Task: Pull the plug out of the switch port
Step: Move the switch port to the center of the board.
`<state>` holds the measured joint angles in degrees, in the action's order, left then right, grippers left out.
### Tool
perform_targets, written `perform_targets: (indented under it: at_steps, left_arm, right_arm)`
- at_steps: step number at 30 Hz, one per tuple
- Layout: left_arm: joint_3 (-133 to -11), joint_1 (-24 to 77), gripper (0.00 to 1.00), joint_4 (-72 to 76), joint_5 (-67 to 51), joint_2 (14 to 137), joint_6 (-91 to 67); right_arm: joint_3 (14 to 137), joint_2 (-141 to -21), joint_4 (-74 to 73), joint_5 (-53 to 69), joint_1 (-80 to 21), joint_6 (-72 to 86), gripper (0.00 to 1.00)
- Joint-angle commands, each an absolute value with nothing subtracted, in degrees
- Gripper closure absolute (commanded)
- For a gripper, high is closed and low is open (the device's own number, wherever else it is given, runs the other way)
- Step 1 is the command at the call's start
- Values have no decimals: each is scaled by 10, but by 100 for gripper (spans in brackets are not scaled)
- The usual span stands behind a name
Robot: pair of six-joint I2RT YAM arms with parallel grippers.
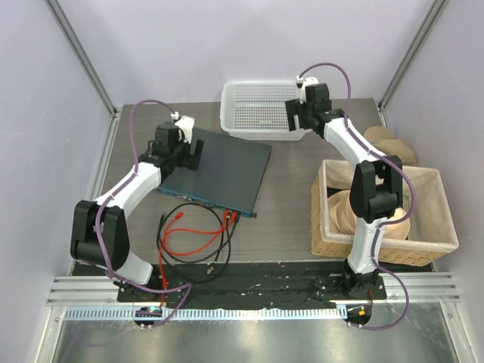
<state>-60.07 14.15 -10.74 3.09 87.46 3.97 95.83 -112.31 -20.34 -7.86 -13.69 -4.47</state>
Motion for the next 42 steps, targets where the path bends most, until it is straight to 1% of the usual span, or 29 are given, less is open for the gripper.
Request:
perform_targets:
  at_steps: [1, 2, 3, 4, 5, 6, 8, 9, 10, 11, 12, 13, 14, 15, 16, 17, 18, 19, 22, 26, 30, 33, 36, 42]
  left_arm:
    - [-674, 143, 0, -178, -23, 856, -11]
    - [-693, 143, 0, -231, -44, 860, -9]
    - [-740, 143, 0, -265, -41, 873, -8]
    - [-760, 142, 0, -294, -32, 880, -11]
    - [-777, 143, 0, -336, -12, 887, -16]
    - [-801, 143, 0, -354, -4, 896, -10]
    - [-806, 142, 0, -368, -4, 898, 13]
    - [-794, 142, 3, -364, -4, 895, 22]
    - [-788, 142, 4, -361, -4, 893, 37]
    - [-784, 142, 10, -355, -4, 891, 44]
    - [-777, 142, 11, -353, -18, 889, 50]
    - [-775, 142, 13, -352, -25, 886, 50]
    - [-774, 141, 16, -356, -31, 885, 49]
    - [-775, 140, 16, -359, -39, 885, 49]
    - [-776, 140, 17, -362, -49, 882, 52]
    - [-778, 140, 18, -364, -48, 882, 56]
    - [-780, 139, 18, -363, -42, 881, 57]
    - [-781, 140, 18, -360, -21, 880, 60]
    - [-793, 137, 17, -358, 17, 884, 70]
    - [-794, 132, 16, -360, 16, 891, 71]
    - [-780, 132, 12, -355, 14, 895, 53]
    - [-767, 132, 12, -345, 11, 893, 47]
    - [-753, 131, 11, -338, 13, 891, 47]
    - [-726, 129, 11, -321, 17, 882, 35]
  right_arm:
    - [1038, -1151, -207, -30, -154, -40, 7]
    - [1065, -1162, -207, -19, -156, -38, 8]
    - [1082, -1187, -205, -12, -156, -32, 10]
    - [1099, -1200, -200, -18, -155, -2, 11]
    - [1146, -1218, -197, -24, -156, 15, 13]
    - [1174, -1257, -195, -29, -155, 23, 20]
    - [1249, -1293, -187, -38, -156, 33, 29]
    - [1269, -1308, -169, -47, -156, 33, 35]
    - [1283, -1333, -155, -85, -156, 34, 38]
    - [1300, -1344, -137, -102, -156, 35, 40]
    - [1303, -1354, -102, -118, -155, 33, 42]
    - [1307, -1379, -87, -140, -153, 30, 49]
    - [1323, -1393, -76, -150, -153, 29, 53]
    - [1337, -1410, -69, -162, -149, 33, 60]
    - [1352, -1425, -69, -174, -148, 42, 78]
    - [1374, -1451, -69, -189, -144, 48, 86]
    - [1382, -1461, -69, -190, -141, 60, 91]
    - [1387, -1469, -69, -190, -135, 63, 94]
    - [1391, -1487, -69, -207, -127, 64, 97]
    - [1362, -1481, -74, -262, -113, 72, 99]
    - [1324, -1451, -92, -310, -93, 77, 99]
    - [1289, -1425, -97, -380, -78, 75, 99]
    - [1267, -1410, -96, -421, -62, 68, 99]
    - [1228, -1362, -76, -456, -34, 47, 99]
